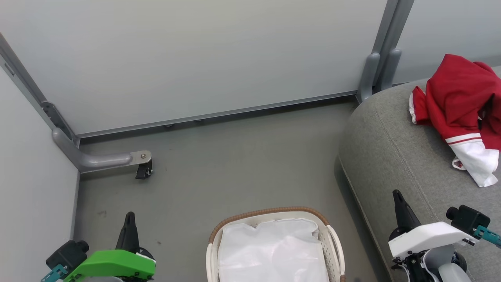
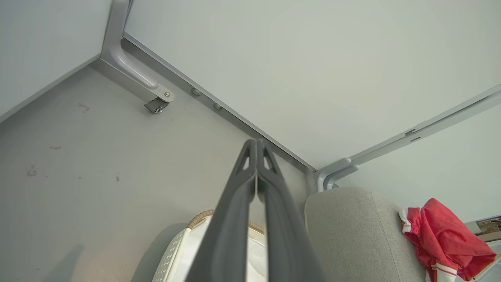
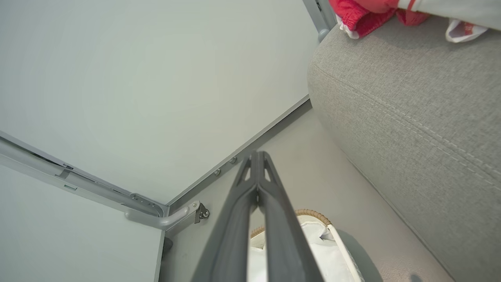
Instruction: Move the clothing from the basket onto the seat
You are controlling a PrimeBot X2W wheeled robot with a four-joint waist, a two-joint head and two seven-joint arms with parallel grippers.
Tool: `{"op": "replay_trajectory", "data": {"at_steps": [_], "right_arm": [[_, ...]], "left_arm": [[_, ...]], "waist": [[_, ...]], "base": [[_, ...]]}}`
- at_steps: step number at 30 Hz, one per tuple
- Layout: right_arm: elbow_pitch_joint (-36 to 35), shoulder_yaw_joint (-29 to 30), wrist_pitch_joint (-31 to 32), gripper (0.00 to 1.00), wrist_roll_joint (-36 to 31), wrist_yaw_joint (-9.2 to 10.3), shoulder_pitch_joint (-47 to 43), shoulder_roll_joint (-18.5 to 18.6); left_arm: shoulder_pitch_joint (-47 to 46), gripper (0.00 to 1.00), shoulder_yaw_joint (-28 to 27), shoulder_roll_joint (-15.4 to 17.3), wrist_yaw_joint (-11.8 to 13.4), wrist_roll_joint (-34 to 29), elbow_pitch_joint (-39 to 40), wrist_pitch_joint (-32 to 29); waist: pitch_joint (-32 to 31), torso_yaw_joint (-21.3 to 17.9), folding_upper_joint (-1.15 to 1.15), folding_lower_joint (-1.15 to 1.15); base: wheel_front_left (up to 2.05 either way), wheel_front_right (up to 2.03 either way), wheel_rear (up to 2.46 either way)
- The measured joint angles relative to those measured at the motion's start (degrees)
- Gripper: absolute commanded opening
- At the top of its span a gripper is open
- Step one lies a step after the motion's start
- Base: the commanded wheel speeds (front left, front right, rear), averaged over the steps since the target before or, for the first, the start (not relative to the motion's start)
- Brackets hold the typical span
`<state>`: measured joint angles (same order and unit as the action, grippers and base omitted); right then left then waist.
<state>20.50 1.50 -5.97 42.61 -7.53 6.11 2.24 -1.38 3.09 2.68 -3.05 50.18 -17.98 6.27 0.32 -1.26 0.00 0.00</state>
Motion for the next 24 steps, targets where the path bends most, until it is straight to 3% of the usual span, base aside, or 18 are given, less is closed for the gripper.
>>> {"op": "replay_trajectory", "data": {"at_steps": [24], "right_arm": [[-2.3,1.8,4.5,0.0,17.9,0.01,0.0,0.2]], "left_arm": [[-1.6,0.0,-3.4,0.0,-1.6,15.1,1.3,-4.6]], "waist": [[0.0,0.3,0.0,0.0]], "base": [[0.0,0.0,0.0]]}}
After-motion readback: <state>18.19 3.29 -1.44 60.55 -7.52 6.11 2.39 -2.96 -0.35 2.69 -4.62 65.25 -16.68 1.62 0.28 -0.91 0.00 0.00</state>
